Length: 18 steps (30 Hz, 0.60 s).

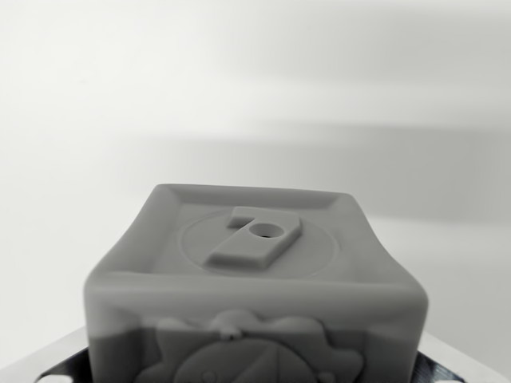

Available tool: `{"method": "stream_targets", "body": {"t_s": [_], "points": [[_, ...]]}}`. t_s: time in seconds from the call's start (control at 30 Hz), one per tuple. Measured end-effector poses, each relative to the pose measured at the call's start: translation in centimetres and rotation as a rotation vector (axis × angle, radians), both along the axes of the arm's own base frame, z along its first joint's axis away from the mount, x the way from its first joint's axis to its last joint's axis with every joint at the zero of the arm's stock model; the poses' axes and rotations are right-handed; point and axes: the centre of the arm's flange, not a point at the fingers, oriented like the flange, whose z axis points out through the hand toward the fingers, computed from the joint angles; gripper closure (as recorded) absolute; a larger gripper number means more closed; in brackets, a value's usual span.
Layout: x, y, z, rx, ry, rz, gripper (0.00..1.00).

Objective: Destack cube

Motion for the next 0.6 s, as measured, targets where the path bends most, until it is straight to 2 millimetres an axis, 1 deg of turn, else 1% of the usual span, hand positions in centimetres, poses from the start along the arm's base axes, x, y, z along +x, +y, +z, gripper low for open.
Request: {"method": "stream_targets", "body": {"t_s": [0.6], "points": [[-0.1, 2.8, 0.0, 0.000, -0.001, -0.028, 1.00]]}}
